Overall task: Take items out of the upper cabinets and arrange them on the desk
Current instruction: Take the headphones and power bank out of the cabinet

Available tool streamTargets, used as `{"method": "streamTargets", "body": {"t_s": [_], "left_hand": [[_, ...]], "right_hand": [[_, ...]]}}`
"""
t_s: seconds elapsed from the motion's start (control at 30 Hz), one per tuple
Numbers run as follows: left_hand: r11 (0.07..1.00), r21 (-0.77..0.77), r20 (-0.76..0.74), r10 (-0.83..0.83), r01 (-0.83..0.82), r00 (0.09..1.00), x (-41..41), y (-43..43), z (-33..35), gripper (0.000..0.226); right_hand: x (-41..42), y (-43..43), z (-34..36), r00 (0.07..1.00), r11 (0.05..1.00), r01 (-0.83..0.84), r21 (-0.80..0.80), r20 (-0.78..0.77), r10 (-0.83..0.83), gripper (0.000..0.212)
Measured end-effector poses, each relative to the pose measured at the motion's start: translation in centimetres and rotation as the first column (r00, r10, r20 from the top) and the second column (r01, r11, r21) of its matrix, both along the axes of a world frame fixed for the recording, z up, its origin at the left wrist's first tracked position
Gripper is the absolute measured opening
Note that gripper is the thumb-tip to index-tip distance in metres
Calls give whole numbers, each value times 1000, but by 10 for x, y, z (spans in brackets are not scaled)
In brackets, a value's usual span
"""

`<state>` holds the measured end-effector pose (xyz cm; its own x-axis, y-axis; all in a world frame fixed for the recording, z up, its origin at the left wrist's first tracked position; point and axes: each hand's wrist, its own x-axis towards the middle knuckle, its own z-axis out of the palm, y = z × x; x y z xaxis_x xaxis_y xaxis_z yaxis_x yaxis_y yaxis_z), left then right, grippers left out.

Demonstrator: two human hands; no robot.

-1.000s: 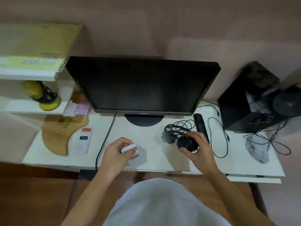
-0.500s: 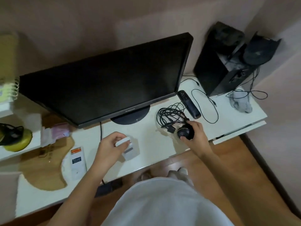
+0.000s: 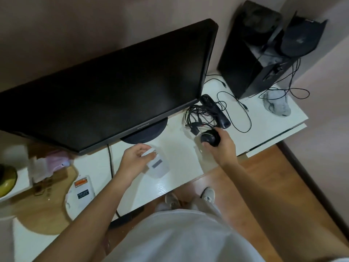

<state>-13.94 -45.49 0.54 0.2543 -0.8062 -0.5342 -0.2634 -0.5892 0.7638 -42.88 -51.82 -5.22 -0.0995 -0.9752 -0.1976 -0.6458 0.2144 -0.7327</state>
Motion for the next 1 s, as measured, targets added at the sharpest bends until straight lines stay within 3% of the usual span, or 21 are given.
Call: {"method": "streamTargets", "body": {"t_s": [0.57, 0.67, 0.8, 1.0], "left_hand": [[992, 125, -125, 30, -14, 992, -54, -91, -44, 11], [997, 69, -69, -19, 24, 997, -60, -98, -59, 28], [976, -4, 179, -214, 218, 960, -64, -93, -75, 56], [954, -57, 340, -257, 293, 905, -61, -79, -85, 57]], "right_hand": [[-9, -12, -9, 987, 987, -134, 83, -76, 141, 71], [-11, -14, -12, 988, 991, -120, 61, -94, 125, 67], [-6, -17, -12, 994, 994, -95, 57, -54, 98, 63], [-3, -16, -11, 995, 992, -103, 70, -13, 104, 65]]}}
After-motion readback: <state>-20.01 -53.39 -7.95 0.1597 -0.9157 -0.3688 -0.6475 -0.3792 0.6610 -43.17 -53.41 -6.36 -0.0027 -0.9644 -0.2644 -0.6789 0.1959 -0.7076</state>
